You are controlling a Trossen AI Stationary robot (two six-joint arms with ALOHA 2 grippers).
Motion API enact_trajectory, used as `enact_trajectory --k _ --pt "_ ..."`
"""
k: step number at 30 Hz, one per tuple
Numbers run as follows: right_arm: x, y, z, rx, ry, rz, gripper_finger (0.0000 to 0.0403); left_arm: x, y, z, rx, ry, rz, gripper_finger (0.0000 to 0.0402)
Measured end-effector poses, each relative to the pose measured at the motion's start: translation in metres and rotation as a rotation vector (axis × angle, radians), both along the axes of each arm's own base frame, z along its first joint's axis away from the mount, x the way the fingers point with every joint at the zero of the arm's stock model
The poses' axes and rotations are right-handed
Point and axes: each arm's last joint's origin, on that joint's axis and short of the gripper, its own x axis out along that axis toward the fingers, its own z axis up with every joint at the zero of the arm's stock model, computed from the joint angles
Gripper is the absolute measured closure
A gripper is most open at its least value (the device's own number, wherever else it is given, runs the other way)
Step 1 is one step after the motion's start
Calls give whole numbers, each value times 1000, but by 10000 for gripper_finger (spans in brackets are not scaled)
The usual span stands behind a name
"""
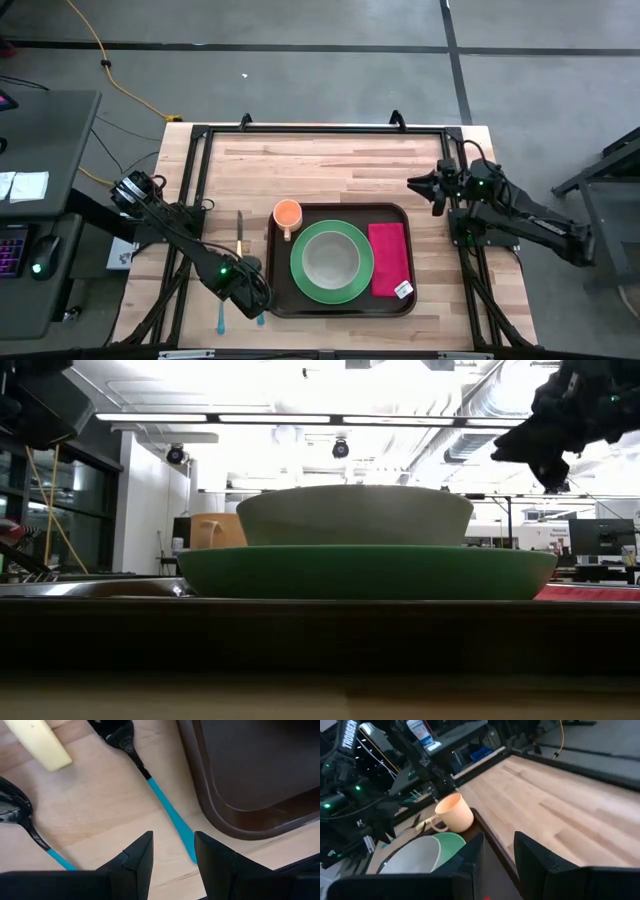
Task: Set up tray
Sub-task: Put the blue fork on top of the red napkin
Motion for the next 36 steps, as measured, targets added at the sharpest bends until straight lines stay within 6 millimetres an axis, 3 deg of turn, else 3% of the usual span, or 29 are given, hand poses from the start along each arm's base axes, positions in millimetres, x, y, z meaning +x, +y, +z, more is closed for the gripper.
enact_trajectory --k 4,15,36 --pt "3 -1 -19 38 -25 20 320 0 -1 0 -10 1 -2 229" --pt "7 -3 -34 31 -66 17 320 8 0 -5 -69 33 8 229" --pt "7 -3 -33 52 -77 17 320 19 16 -20 5 91 65 229"
